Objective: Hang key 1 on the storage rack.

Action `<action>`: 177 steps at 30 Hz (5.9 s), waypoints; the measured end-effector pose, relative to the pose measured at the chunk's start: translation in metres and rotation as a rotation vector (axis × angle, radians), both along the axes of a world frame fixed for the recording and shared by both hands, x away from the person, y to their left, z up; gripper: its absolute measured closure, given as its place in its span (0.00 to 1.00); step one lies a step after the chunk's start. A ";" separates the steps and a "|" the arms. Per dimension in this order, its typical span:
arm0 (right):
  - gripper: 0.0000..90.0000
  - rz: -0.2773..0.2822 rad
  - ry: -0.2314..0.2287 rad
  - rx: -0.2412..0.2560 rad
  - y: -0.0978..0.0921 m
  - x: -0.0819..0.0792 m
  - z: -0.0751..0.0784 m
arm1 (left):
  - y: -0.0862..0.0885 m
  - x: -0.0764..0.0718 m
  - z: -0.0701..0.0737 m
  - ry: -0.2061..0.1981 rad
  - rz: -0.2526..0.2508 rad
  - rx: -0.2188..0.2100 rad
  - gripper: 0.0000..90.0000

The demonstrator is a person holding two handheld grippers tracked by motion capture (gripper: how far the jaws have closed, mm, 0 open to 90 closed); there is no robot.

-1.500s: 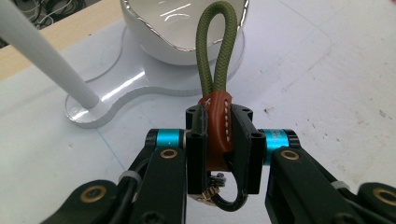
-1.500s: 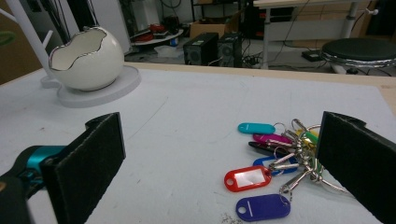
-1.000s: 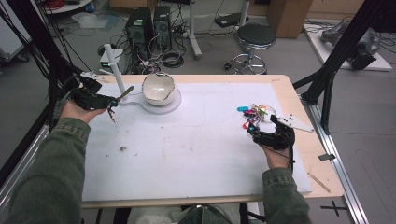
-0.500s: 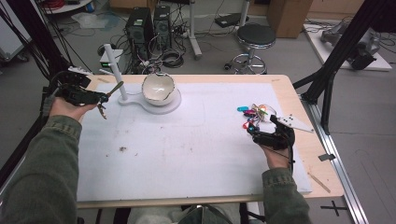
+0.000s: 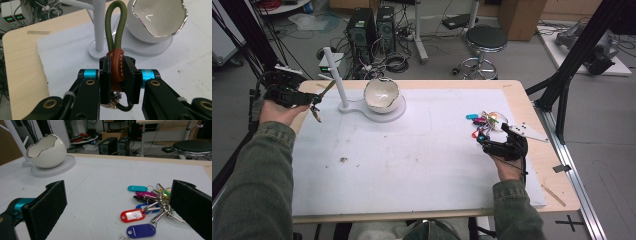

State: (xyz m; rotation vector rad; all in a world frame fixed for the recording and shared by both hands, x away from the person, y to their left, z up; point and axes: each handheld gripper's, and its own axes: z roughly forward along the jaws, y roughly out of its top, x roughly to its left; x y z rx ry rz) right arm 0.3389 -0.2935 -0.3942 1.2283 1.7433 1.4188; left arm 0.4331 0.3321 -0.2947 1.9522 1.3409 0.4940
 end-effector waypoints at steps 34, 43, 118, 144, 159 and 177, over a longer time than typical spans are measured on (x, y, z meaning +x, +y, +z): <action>0.01 0.000 0.001 0.001 0.000 0.000 0.000 | 0.026 0.016 0.006 -0.059 0.206 -0.098 0.85; 0.01 0.001 0.002 0.001 0.000 0.000 0.000 | 0.026 0.022 0.002 -0.055 0.223 -0.119 0.85; 0.01 0.009 0.006 -0.006 0.001 0.001 -0.001 | -0.003 0.028 -0.027 0.005 0.180 -0.060 0.26; 0.01 0.009 0.003 -0.005 0.002 0.001 -0.001 | -0.016 -0.005 -0.030 -0.061 0.143 -0.051 0.04; 0.01 0.011 0.003 -0.002 0.001 0.001 -0.001 | -0.030 -0.018 -0.045 -0.063 0.091 -0.074 0.04; 0.01 0.012 0.003 -0.003 0.001 0.001 -0.001 | -0.034 -0.036 -0.053 -0.079 0.080 -0.094 0.04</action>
